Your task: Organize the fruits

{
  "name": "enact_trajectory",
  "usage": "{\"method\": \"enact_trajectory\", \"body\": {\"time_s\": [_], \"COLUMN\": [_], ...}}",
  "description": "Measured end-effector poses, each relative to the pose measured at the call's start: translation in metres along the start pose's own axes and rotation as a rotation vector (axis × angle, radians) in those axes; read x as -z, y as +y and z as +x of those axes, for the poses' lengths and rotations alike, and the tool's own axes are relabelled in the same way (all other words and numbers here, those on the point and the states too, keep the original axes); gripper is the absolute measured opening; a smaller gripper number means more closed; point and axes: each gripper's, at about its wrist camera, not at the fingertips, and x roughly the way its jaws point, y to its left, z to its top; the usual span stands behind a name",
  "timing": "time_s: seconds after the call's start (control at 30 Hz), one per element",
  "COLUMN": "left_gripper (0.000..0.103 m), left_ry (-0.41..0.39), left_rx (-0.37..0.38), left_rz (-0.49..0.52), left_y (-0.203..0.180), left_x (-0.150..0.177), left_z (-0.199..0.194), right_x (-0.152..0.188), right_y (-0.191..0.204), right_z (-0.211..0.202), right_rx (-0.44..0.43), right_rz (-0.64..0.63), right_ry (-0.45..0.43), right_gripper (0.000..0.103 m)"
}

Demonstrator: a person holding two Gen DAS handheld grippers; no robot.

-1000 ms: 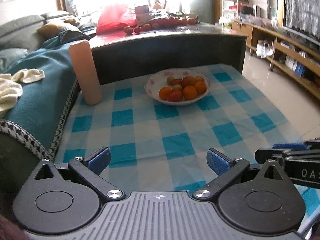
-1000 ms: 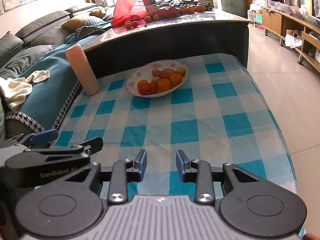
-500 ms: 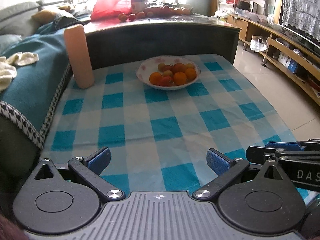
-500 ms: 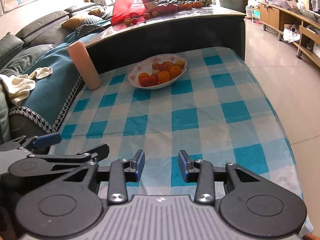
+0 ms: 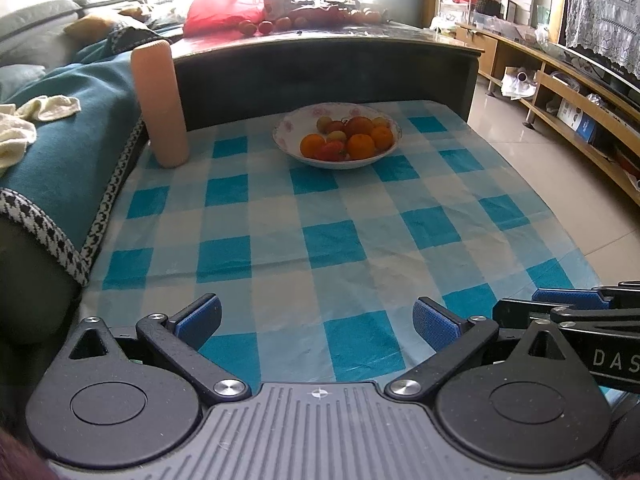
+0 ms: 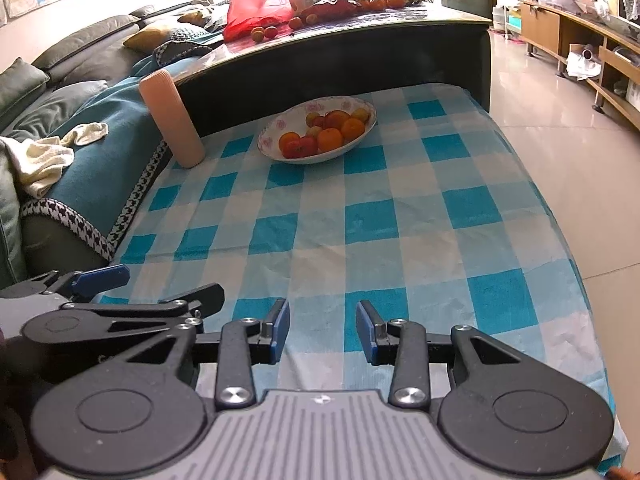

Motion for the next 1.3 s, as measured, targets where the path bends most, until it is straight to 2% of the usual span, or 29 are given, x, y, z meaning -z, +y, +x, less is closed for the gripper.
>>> {"method": "enact_trajectory", "body": {"time_s": [1.3], "left_gripper": [0.103], "left_ry": [-0.002], "left_rx": [-0.038], "left_rz": [0.015], "left_y": [-0.0005], "left_x": [0.0064], "left_z": [-0.0029], "right_x": [0.0079], "right_y": [0.0065], "right_z": [0.0060], "right_rx": [0.006], "right_rz": [-0.030], "right_ry": [0.029], "right_gripper": [0.051]}}
